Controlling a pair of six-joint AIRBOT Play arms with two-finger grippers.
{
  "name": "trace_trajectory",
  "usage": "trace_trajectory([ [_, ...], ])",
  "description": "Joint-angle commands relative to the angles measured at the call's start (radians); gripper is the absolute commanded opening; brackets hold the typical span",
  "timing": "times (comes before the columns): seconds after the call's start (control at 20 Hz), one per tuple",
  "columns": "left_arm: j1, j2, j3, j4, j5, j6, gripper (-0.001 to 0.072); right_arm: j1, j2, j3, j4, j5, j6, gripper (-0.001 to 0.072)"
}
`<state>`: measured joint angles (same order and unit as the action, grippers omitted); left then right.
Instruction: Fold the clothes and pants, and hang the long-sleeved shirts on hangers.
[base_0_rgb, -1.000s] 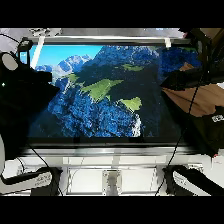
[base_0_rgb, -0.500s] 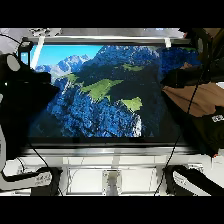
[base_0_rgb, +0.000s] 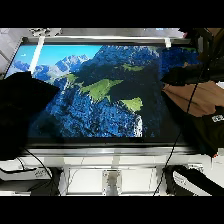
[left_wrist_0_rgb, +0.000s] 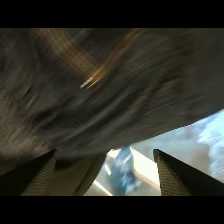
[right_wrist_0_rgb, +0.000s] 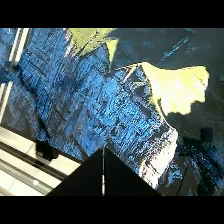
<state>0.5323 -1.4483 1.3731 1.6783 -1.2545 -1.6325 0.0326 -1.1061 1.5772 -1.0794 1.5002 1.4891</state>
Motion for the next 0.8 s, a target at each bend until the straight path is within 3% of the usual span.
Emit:
trace_trajectory([
  [0.0,0.206,-0.004,-0.097,-0.122,-0.006,-0.009,0.0682,0.000,-0.011,0.000,-0.008,-0.001,0.000,0.0017],
  [0.25,0.370,-0.010,-0.106,-0.251,0.049,0.034,0.0682,0.000,-0.033,-0.001,-0.011,-0.002,0.000,0.0017],
  [0.35,0.388,-0.021,-0.106,-0.301,0.050,0.082,0.0682,0.000,-0.043,-0.001,-0.016,-0.001,0.001,0.0017],
  [0.65,0.380,-0.068,-0.106,-0.340,0.090,0.108,0.0677,0.000,-0.063,-0.001,-0.019,-0.002,0.001,0.0017],
  [0.7,0.379,-0.072,-0.106,-0.364,0.100,0.123,0.0663,0.000,-0.065,-0.001,-0.019,-0.002,0.001,0.0017],
  [0.75,0.379,-0.076,-0.106,-0.391,0.111,0.123,0.0559,0.000,-0.067,-0.001,-0.020,-0.003,0.001,0.0017],
])
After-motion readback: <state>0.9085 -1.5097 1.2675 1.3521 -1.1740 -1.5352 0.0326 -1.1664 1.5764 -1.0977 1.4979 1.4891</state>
